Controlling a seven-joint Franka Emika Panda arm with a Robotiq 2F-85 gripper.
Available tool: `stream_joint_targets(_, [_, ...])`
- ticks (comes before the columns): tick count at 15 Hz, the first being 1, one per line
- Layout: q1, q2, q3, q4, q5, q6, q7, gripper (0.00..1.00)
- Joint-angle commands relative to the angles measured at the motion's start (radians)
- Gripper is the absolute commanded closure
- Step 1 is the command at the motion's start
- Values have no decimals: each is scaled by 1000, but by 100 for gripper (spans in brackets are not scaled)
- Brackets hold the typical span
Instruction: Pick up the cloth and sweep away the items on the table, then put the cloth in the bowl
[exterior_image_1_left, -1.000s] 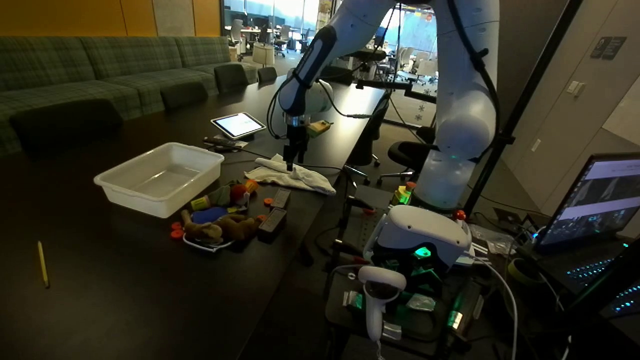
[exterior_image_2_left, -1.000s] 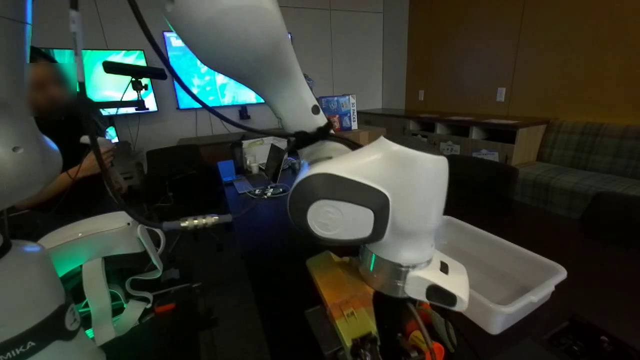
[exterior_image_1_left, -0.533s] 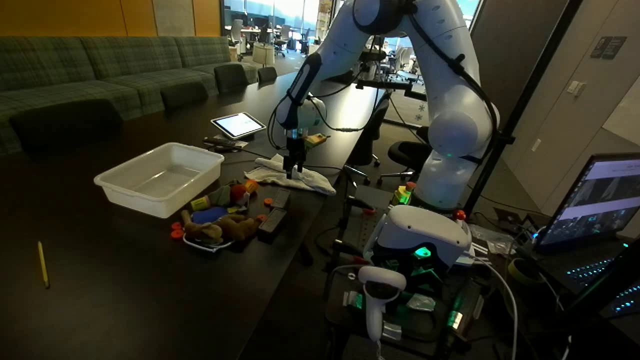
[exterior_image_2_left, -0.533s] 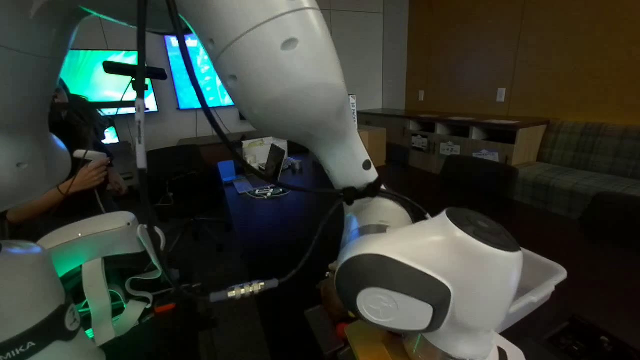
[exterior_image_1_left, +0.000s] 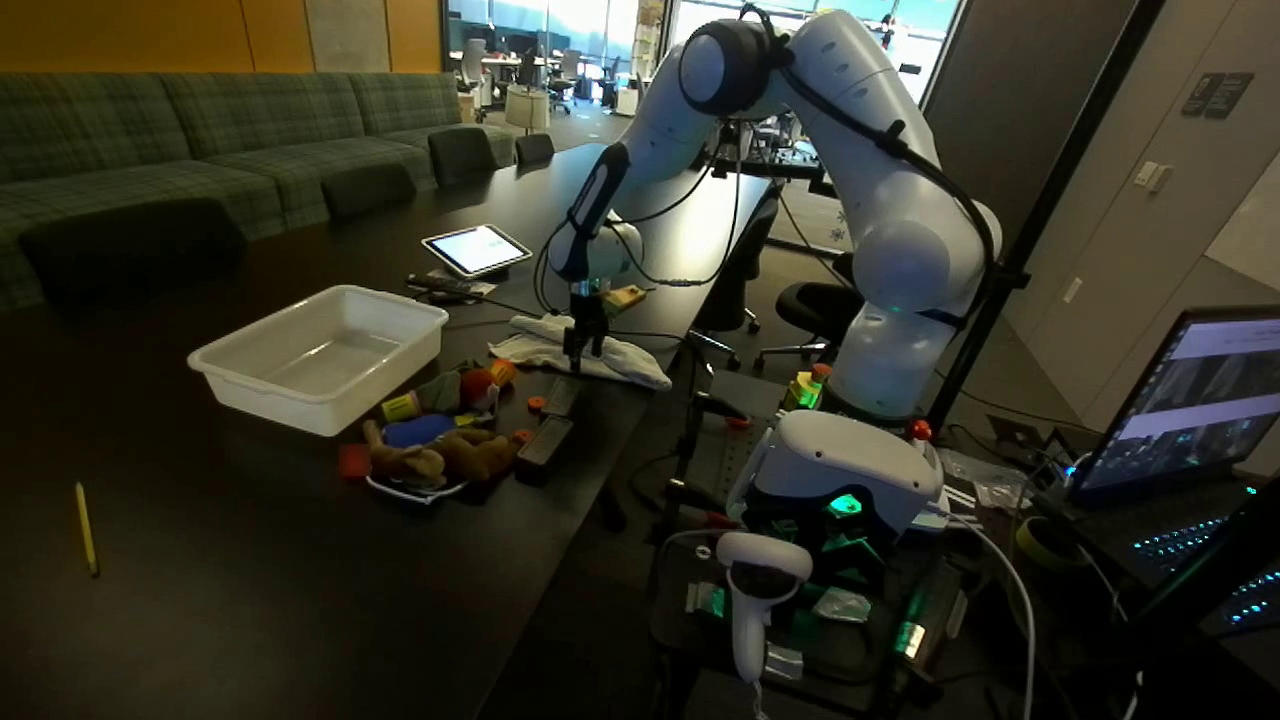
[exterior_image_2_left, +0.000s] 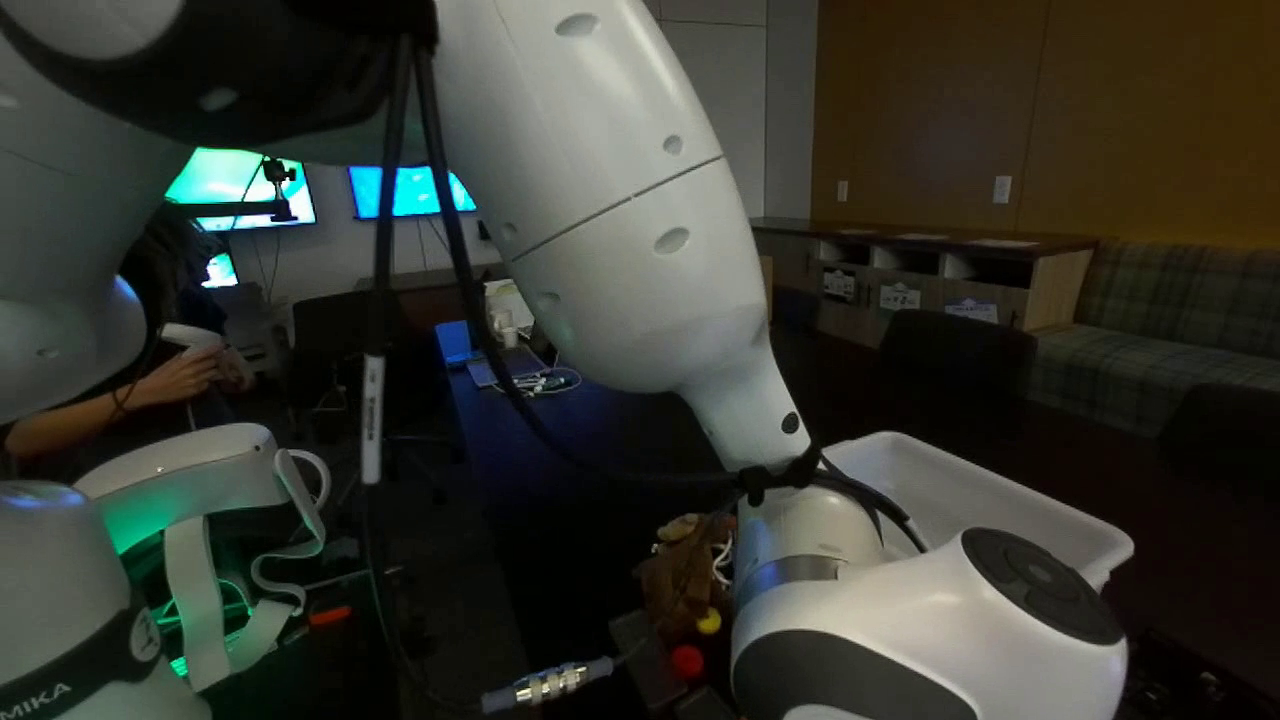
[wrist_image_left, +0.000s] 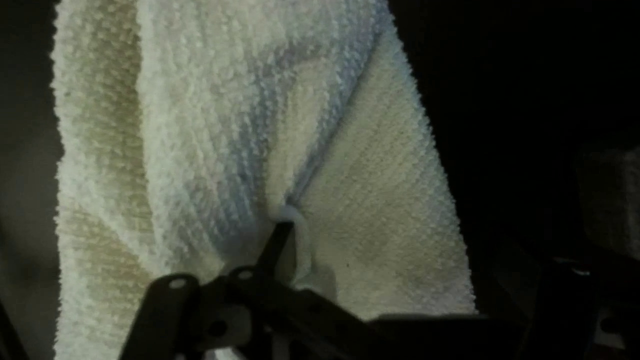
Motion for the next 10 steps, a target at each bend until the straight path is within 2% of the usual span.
stream_joint_targets(1, [6,85,-11,93,-33,30,56,0])
stream_joint_targets(4, [8,111,-20,129,-38,22,88,0])
stream_joint_targets(5, [10,114,-22,135,-39,18,95,3])
stream_joint_targets(6, [13,112,-26,135,-45,9,102,26])
stream_joint_targets(8, [20,109,-35,131,-58,2,119,29])
stream_joint_targets(10, [26,94,-44,116,-78,-9,127,43])
